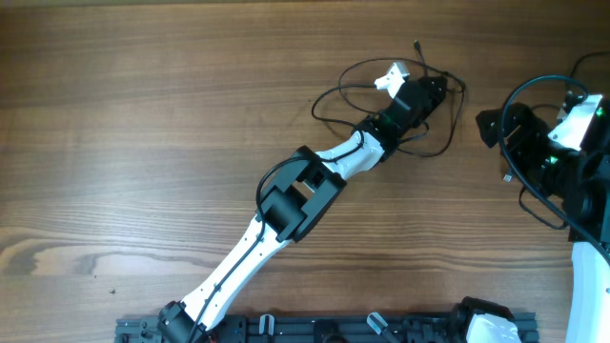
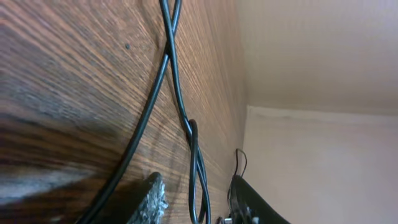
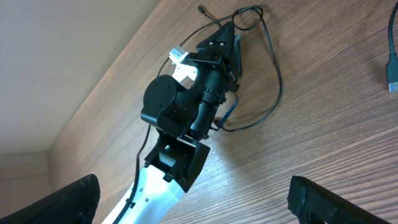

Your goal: Untangle cables

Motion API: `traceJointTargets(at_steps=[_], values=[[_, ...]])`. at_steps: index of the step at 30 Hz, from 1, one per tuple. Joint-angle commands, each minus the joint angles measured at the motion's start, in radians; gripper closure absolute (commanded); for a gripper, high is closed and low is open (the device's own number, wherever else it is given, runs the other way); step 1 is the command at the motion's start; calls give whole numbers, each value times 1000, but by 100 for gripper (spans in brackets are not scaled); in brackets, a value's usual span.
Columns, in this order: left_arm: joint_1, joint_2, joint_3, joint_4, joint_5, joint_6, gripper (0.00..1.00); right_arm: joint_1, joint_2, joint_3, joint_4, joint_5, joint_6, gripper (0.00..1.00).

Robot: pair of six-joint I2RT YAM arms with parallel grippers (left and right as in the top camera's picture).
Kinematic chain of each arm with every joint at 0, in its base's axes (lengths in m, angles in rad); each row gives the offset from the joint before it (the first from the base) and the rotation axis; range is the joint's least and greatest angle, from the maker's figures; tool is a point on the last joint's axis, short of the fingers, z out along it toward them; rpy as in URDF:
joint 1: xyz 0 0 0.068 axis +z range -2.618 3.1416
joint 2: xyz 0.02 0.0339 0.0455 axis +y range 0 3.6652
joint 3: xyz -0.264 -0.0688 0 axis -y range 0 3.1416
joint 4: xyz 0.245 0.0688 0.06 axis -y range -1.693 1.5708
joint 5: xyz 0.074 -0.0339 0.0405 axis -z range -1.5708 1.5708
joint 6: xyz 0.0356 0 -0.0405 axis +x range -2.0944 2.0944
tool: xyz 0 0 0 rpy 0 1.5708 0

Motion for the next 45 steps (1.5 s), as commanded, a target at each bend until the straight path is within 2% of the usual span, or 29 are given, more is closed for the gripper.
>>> traceJointTargets(at_steps=[1, 3, 10, 14, 16, 22, 26, 28, 32, 37, 39, 45], values=[[-6, 139, -80, -77, -52, -39, 61, 3, 4, 3, 3, 22, -24, 1], [-11, 146, -64, -78, -66, -43, 59, 3, 4, 3, 3, 21, -24, 1], [-21, 198, 43, -116, -53, -32, 61, 3, 4, 3, 0, 21, -23, 1], [-26, 235, 82, -150, -8, -37, 73, 3, 4, 3, -2, 21, -15, 1], [-26, 234, 85, -146, -3, -32, 96, 3, 4, 3, -3, 21, -16, 1], [-20, 234, 87, -141, 42, 5, 96, 3, 4, 3, -5, 21, -16, 1], [66, 214, 101, -108, 284, 148, 96, 3, 4, 3, 0, 31, -23, 1], [134, 170, 101, -159, 454, 252, 96, 3, 4, 3, 16, 60, -24, 1], [223, 55, 101, -319, 655, 449, 96, 3, 6, 3, 72, 66, -25, 1], [285, -115, 101, -572, 780, 670, 96, 3, 38, 3, 115, 65, -61, 1], [299, -201, 101, -686, 800, 753, 96, 3, 76, 3, 116, 62, -97, 13], [301, -404, 101, -892, 798, 908, 96, 4, 203, 3, 150, -52, -155, 13]])
